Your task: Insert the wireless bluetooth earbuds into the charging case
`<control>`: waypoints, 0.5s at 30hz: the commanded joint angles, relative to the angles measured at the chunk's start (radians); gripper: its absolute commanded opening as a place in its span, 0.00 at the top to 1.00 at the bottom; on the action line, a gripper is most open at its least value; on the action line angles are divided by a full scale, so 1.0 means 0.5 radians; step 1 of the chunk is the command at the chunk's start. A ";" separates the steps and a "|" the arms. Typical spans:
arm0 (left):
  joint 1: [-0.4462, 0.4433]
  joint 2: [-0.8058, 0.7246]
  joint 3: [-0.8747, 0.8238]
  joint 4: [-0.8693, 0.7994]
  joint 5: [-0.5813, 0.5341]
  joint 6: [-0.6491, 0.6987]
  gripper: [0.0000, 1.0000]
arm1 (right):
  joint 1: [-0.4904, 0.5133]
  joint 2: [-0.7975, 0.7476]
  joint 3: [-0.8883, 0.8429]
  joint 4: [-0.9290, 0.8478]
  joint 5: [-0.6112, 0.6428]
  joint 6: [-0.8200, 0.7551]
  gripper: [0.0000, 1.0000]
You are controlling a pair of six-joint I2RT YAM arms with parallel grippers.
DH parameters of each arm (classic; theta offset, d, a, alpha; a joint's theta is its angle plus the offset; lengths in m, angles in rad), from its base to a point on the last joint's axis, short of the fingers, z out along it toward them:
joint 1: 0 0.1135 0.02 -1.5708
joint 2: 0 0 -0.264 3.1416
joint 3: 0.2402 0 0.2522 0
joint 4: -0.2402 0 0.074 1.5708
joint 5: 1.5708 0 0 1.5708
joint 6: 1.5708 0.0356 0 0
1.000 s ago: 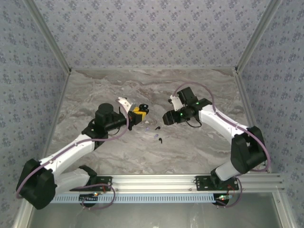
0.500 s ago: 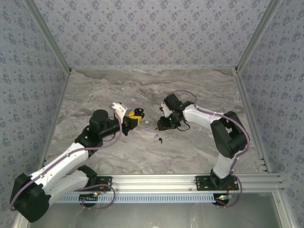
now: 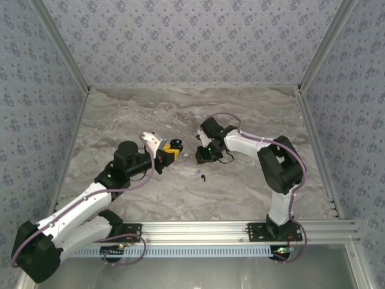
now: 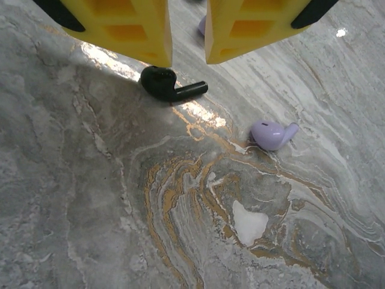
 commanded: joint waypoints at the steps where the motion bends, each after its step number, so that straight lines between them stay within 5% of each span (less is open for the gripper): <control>1: -0.012 -0.037 -0.004 0.014 -0.024 -0.011 0.85 | 0.031 0.057 0.069 -0.063 0.040 -0.003 0.79; 15: -0.015 -0.039 -0.010 -0.001 -0.042 0.000 0.85 | 0.051 0.152 0.169 -0.178 0.249 -0.008 0.82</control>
